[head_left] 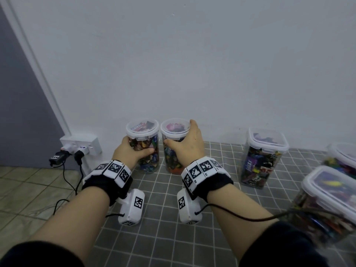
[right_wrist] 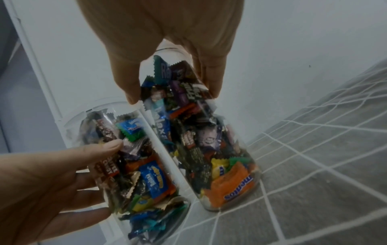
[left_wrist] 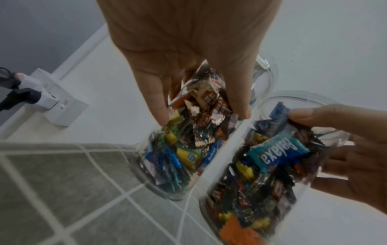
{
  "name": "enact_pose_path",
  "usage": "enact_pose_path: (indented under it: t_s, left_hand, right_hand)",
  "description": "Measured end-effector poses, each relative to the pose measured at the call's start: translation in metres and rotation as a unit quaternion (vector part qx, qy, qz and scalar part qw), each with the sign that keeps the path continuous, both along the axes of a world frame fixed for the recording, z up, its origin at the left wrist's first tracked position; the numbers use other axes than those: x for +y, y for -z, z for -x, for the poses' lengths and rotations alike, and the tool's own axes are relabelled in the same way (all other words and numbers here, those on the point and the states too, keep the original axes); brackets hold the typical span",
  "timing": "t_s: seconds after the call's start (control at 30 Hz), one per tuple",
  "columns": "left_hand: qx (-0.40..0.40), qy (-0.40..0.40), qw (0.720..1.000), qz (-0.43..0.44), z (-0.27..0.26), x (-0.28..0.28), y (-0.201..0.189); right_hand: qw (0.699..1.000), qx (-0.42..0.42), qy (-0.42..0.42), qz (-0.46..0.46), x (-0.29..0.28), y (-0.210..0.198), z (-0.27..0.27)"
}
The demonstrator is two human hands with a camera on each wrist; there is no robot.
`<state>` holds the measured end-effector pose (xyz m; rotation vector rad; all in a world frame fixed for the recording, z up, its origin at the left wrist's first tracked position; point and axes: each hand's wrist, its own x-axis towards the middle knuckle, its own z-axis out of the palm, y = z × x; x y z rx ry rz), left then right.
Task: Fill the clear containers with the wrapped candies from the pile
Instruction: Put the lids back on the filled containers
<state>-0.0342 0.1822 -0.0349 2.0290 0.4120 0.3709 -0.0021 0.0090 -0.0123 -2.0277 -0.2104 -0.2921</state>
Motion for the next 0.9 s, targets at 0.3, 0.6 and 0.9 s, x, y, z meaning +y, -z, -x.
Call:
enact_pose_path:
  t_s: [0.3, 0.6, 0.9]
  left_hand:
    - [0.124, 0.023, 0.984, -0.124, 0.017, -0.007, -0.005]
    - [0.304, 0.166, 0.884, -0.315, 0.042, -0.032, -0.016]
    - [0.174, 0.293, 0.908, -0.245, 0.028, -0.142, -0.048]
  right_hand:
    - [1.000, 0.015, -0.006, 0.017, -0.030, -0.004, 0.021]
    - [0.977, -0.173, 0.107, 0.060, -0.133, -0.012, 0.110]
    - [0.949, -0.188, 0.241, 0.076, -0.215, -0.025, 0.155]
